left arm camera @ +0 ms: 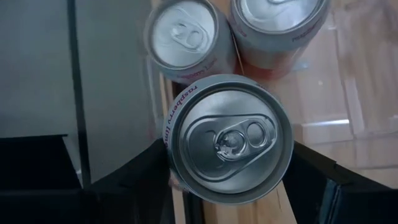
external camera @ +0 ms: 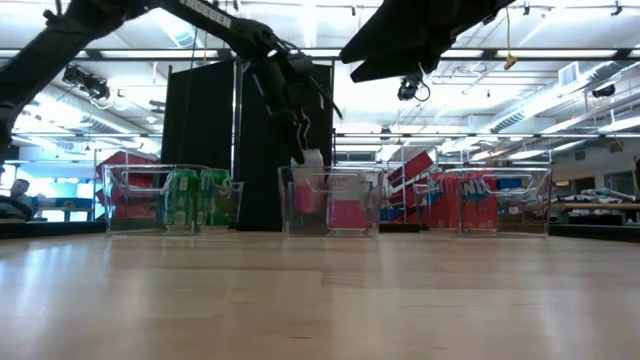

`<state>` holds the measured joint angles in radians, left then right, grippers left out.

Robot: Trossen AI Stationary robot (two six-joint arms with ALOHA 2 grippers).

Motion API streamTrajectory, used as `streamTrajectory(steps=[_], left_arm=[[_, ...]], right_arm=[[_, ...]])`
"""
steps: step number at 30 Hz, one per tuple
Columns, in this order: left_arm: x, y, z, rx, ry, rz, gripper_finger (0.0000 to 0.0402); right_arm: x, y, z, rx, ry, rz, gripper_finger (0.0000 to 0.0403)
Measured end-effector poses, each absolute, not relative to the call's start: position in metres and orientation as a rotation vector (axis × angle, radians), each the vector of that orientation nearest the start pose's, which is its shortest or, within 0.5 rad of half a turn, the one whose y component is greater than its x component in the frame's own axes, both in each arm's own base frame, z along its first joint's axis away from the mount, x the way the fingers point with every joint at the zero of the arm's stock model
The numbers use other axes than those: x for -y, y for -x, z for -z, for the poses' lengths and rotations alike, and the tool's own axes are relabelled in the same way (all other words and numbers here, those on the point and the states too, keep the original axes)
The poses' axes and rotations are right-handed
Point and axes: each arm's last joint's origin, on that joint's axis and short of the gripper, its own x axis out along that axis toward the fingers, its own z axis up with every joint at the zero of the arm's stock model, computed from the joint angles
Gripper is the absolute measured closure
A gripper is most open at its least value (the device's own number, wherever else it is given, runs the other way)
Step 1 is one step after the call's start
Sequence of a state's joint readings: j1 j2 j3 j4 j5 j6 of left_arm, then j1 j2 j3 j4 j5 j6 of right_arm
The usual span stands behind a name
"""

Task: Sort soda cans
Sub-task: Put the pink-white soda can into the middle transparent bin

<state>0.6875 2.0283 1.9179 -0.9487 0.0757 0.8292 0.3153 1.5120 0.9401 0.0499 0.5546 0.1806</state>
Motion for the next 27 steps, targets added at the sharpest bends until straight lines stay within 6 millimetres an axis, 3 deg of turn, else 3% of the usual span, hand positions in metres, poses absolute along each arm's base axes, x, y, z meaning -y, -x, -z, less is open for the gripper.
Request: streamTrajectory(steps=[8,13,19,27], left_arm=[[-0.287,-0.341,-0.265,-1.175,-0.304,-0.092,0.0148],[-0.288,-0.341,-0.264,-1.178,-0.302,-0.094,0.0146],[-0.288,-0.342,-0.264,-1.17,-0.268,-0.118,0.011],[-0.288,-0.342,-0.264,-1.162,-0.261,-0.122,0.0106]], right_arm=[[-0.085,-0.312,-0.239,-0.452,0.041,0.27,0.0103],[-0.085,-0.312,-0.239,-0.452,0.041,0.269,0.0105],[-0.085,-0.312,-0.239,-0.452,0.04,0.269,0.0106],[-0.085,-0.312,-0.239,-0.451,0.033,0.27,0.0106]])
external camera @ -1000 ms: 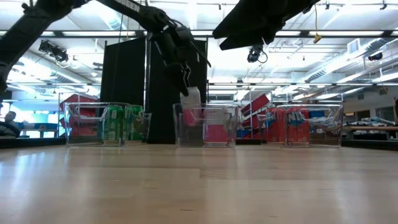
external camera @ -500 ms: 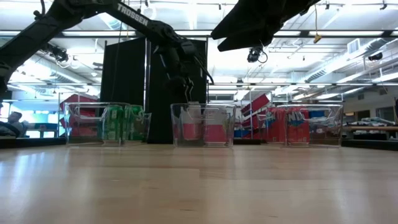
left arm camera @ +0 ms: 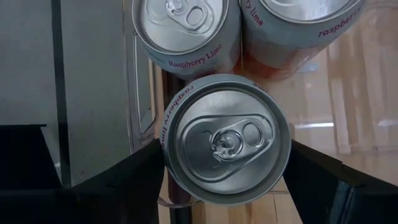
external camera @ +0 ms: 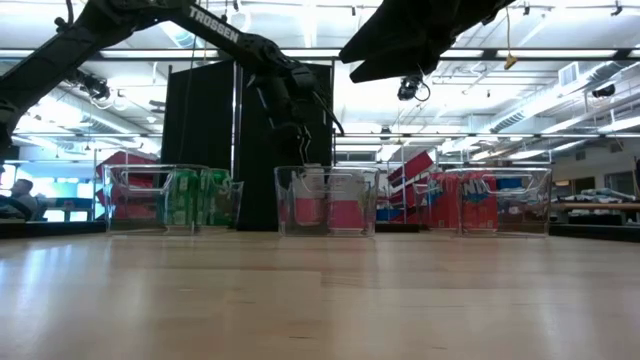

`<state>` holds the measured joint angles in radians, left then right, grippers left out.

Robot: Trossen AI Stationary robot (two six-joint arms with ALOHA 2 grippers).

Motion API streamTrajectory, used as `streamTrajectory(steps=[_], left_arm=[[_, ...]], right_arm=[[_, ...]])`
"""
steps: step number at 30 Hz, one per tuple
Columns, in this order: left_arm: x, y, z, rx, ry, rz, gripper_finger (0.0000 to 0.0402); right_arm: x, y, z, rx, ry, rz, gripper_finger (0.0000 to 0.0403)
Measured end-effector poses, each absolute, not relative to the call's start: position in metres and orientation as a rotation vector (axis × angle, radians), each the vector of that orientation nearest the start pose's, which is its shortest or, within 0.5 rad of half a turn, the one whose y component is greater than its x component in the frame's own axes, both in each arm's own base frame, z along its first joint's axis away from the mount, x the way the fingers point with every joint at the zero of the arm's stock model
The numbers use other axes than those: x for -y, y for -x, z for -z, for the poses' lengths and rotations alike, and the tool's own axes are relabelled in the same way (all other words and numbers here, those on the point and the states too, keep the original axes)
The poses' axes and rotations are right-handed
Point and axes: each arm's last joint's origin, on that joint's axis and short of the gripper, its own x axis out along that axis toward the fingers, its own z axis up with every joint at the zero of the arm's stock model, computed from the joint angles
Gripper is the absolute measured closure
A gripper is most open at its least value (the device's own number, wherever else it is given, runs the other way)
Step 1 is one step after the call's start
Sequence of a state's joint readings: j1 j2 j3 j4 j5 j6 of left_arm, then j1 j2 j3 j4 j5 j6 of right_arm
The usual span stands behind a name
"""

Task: Sort soda cans
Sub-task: Put the pink-white soda can into the middle transparent bin

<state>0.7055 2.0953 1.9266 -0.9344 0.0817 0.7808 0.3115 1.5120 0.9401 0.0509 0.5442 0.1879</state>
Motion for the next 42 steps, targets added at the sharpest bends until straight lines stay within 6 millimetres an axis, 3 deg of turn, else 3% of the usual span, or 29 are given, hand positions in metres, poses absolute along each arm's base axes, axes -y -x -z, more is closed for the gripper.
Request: streamTrajectory(steps=[20,28,42], left_arm=[[-0.294,-0.342,-0.249,-1.162,-0.147,-0.103,0.0115],[-0.294,-0.344,-0.249,-1.198,-0.17,-0.167,0.009],[-0.298,-0.349,-0.282,-1.161,-0.244,-0.26,0.0081]], right_arm=[[-0.085,-0.313,-0.24,-0.435,0.022,0.27,0.0105],[-0.085,-0.313,-0.241,-0.432,0.021,0.269,0.0098],[-0.085,-0.313,-0.241,-0.428,0.019,0.269,0.008]])
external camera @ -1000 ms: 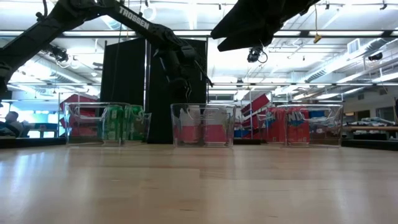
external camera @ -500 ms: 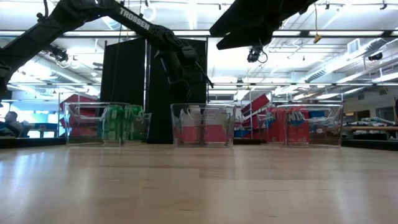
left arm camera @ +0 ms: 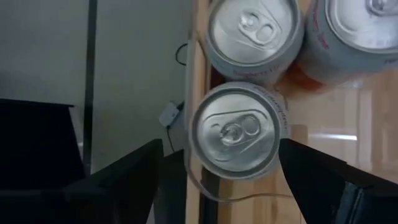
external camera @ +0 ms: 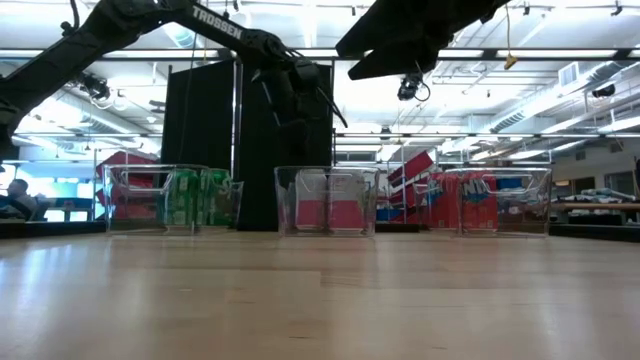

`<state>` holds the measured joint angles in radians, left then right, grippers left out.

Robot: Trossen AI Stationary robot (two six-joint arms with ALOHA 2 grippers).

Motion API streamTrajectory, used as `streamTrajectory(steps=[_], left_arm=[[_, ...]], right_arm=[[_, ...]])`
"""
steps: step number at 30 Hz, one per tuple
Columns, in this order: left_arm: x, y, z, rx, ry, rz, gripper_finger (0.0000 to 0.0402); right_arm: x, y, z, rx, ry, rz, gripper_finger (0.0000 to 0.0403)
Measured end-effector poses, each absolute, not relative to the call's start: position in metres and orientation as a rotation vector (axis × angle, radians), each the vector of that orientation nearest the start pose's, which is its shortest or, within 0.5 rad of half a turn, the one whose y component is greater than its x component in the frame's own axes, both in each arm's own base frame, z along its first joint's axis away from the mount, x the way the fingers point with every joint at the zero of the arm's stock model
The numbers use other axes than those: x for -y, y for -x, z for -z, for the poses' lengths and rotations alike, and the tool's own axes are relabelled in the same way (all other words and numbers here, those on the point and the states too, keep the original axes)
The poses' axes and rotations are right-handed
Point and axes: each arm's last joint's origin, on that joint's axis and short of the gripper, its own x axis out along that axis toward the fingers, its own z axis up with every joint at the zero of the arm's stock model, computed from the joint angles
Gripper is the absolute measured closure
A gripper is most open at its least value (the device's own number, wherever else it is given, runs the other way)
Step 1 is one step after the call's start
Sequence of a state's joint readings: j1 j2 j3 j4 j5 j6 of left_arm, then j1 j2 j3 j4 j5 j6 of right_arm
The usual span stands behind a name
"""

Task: Sort soda cans
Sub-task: Put the pink-white soda can into the middle transparent bin, then put the red soda can into the right transparent bin

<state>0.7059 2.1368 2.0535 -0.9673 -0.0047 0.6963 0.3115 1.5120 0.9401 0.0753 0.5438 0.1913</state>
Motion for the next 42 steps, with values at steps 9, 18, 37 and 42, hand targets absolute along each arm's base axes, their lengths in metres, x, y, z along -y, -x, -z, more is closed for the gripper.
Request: streamTrajectory(steps=[9,18,37,42], left_arm=[[-0.284,-0.346,-0.298,-1.253,-0.261,-0.217,0.0131],[-0.275,-0.342,-0.313,-1.146,-0.111,-0.093,0.0361],[-0.238,-0.332,-0.353,-0.947,-0.075,0.045,0.04],[-0.222,-0.322,-0.354,-0.879,-0.107,0.03,0.0401]], right_arm=[[-0.087,-0.313,-0.241,-0.429,0.021,0.264,0.0083],[-0.097,-0.307,-0.236,-0.482,0.056,0.242,0.019],[-0.099,-0.298,-0.227,-0.569,0.043,0.316,0.0398],[-0.106,-0.293,-0.225,-0.576,0.023,0.329,0.04]])
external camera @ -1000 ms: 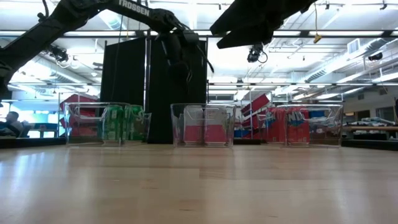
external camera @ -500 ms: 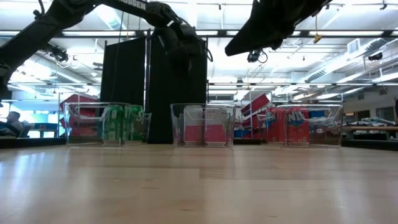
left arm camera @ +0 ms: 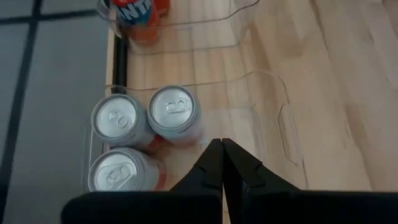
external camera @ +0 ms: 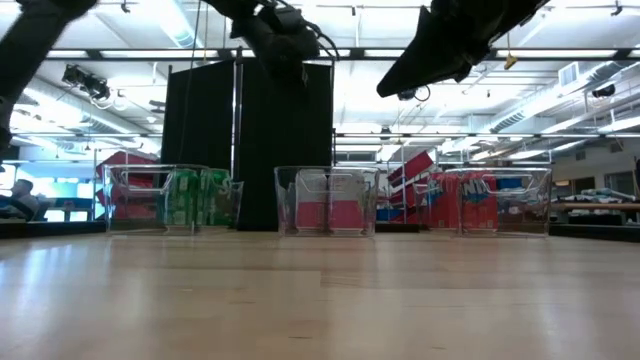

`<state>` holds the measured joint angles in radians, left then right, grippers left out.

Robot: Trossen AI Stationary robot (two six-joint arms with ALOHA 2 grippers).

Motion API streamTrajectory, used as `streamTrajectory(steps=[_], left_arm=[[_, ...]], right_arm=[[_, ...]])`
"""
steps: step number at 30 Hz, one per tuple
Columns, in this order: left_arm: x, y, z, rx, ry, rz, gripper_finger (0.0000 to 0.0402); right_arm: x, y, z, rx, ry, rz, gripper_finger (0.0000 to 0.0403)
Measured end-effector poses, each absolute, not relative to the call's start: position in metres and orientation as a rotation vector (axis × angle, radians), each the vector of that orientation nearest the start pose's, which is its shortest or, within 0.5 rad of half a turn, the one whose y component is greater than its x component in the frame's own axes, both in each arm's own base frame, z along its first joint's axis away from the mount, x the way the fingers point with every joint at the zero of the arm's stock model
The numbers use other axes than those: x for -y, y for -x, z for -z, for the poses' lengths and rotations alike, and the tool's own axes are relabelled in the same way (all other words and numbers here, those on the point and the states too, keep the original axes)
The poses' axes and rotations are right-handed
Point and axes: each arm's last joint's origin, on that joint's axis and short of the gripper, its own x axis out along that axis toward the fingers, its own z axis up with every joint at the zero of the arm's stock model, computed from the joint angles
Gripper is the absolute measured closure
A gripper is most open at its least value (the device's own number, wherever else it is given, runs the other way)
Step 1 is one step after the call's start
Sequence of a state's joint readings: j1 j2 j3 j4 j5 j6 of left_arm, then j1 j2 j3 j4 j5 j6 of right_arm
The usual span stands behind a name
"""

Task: Sort soda cans
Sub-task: Put the red soda can into the right transparent bin

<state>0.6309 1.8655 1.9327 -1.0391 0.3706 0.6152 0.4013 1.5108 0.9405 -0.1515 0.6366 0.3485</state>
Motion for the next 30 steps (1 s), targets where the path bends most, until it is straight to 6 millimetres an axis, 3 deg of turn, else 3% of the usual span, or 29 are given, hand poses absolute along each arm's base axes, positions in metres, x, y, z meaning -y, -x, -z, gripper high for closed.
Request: streamTrajectory(steps=[5,16,22,30], left_arm=[[-0.196,-0.301,-0.345,-0.816,-0.132,0.012,0.0401],[-0.1,-0.231,-0.312,-0.55,-0.196,-0.019,0.0401],[-0.066,-0.198,-0.286,-0.494,-0.181,-0.037,0.0401],[-0.045,-0.172,-0.258,-0.492,-0.148,-0.072,0.0401]], right_arm=[[-0.115,-0.289,-0.224,-0.579,-0.008,0.312,0.0401],[-0.145,-0.261,-0.215,-0.753,-0.27,0.294,0.0379],[-0.157,-0.25,-0.244,-0.87,-0.342,0.362,0.036],[-0.168,-0.229,-0.284,-1.079,-0.544,0.435,0.0344]])
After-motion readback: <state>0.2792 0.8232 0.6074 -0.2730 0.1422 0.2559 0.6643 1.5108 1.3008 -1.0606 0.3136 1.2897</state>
